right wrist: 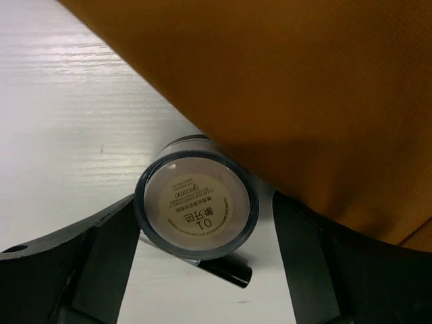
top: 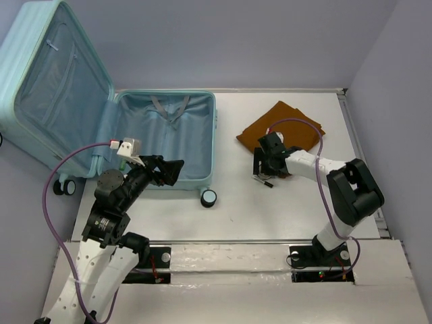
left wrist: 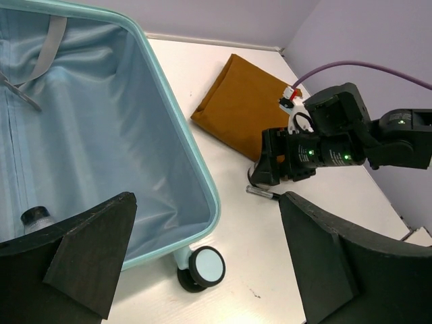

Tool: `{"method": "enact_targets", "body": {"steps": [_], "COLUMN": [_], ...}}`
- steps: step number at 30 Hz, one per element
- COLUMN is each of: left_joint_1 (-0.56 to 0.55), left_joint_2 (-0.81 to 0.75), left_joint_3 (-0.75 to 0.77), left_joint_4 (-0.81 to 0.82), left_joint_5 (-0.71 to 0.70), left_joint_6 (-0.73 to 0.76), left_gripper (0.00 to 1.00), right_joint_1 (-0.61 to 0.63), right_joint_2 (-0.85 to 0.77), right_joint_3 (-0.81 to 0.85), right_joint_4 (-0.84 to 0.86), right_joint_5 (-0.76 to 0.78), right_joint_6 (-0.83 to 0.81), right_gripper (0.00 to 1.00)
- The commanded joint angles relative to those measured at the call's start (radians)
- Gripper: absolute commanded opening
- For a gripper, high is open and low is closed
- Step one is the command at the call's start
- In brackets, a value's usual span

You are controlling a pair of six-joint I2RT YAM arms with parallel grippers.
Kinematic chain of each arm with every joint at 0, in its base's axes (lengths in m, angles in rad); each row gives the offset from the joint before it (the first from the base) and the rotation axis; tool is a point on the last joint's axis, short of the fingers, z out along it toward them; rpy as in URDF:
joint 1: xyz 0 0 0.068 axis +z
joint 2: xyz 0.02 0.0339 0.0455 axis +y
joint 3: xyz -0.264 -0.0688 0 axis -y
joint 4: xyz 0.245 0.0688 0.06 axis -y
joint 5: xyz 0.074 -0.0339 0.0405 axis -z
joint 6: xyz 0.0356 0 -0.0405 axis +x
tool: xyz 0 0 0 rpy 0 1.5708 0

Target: Pack the luggage

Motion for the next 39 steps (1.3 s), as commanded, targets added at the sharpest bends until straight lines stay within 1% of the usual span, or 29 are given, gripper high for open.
{"method": "enact_targets", "body": {"steps": [1,3,6,7,9,11,13,14,16,17,20,21,22,24,25,26,27,28,29,30,32,33,34,37,39], "left_joint_1": [0.005,0.005,0.005,0.005,0.005,0.006,0.006,0.006,0.011,0.011,0.019,0.022,0.025,0.031,0.033,0.034,0.034,0.034,0.034,0.036,0.036,0.036,0.036,0.039,0.039], "left_joint_2": [0.001,0.001,0.0,0.0,0.0,0.0,0.003,0.004,0.006,0.006,0.007,0.006,0.004,0.003,0.003,0.001,0.001,0.001,0.003,0.003,0.004,0.003,0.003,0.003,0.003], "left_joint_3": [0.026,0.026,0.026,0.027,0.026,0.026,0.029,0.029,0.031,0.029,0.029,0.027,0.029,0.029,0.029,0.029,0.027,0.027,0.029,0.029,0.029,0.027,0.029,0.029,0.029], "left_joint_4": [0.05,0.053,0.053,0.053,0.053,0.053,0.055,0.056,0.061,0.062,0.062,0.062,0.061,0.062,0.061,0.061,0.061,0.059,0.059,0.061,0.059,0.061,0.059,0.059,0.059], "left_joint_5": [0.024,0.024,0.026,0.026,0.026,0.028,0.031,0.032,0.037,0.038,0.035,0.034,0.034,0.029,0.028,0.028,0.026,0.026,0.024,0.026,0.026,0.026,0.026,0.024,0.024], "left_joint_6": [0.007,0.007,0.008,0.008,0.008,0.008,0.008,0.008,0.007,0.007,0.007,0.007,0.007,0.007,0.005,0.005,0.005,0.005,0.005,0.007,0.007,0.007,0.005,0.005,0.005], "left_gripper": [0.99,0.99,0.99,0.99,0.99,0.99,0.99,0.99,0.99,0.99,0.99,0.99,0.99,0.99,0.99,0.99,0.99,0.99,0.99,0.99,0.99,0.99,0.99,0.99,0.99], "right_joint_1": [-0.022,-0.022,-0.031,-0.031,-0.031,-0.031,-0.006,-0.006,0.037,0.055,0.145,0.187,0.205,0.244,0.282,0.297,0.311,0.322,0.333,0.333,0.333,0.333,0.333,0.333,0.333], "right_joint_2": [0.031,0.041,0.063,0.066,0.031,-0.026,-0.125,-0.176,-0.207,-0.213,-0.172,-0.116,-0.079,0.0,0.081,0.119,0.159,0.199,0.277,0.313,0.406,0.435,0.462,0.521,0.496], "right_joint_3": [0.038,0.038,0.041,0.042,0.033,0.023,0.03,0.039,0.091,0.116,0.248,0.284,0.365,0.453,0.496,0.579,0.622,0.663,0.752,0.794,0.866,0.936,0.973,1.073,1.06], "right_joint_4": [0.071,0.085,0.093,0.094,0.103,0.113,0.116,0.119,0.125,0.128,0.134,0.137,0.137,0.137,0.137,0.136,0.136,0.128,0.113,0.105,0.097,0.084,0.07,0.015,0.016], "right_joint_5": [0.043,0.044,0.041,0.041,0.035,0.023,-0.017,-0.072,-0.147,-0.158,-0.174,-0.181,-0.192,-0.232,-0.24,-0.24,-0.24,-0.241,-0.278,-0.289,-0.318,-0.33,-0.338,-0.355,-0.332], "right_joint_6": [0.044,0.05,0.05,0.05,0.049,0.046,0.017,0.012,0.004,0.003,-0.02,-0.023,-0.026,-0.034,-0.037,-0.048,-0.051,-0.054,-0.054,-0.051,-0.047,-0.043,-0.043,-0.054,-0.068], "right_gripper": [0.82,0.82,0.74,0.61,0.48,0.48,0.48,0.48,0.47,0.47,0.47,0.47,0.47,0.48,0.48,0.48,0.49,0.52,0.56,0.68,0.76,0.83,0.87,0.93,0.94]}}
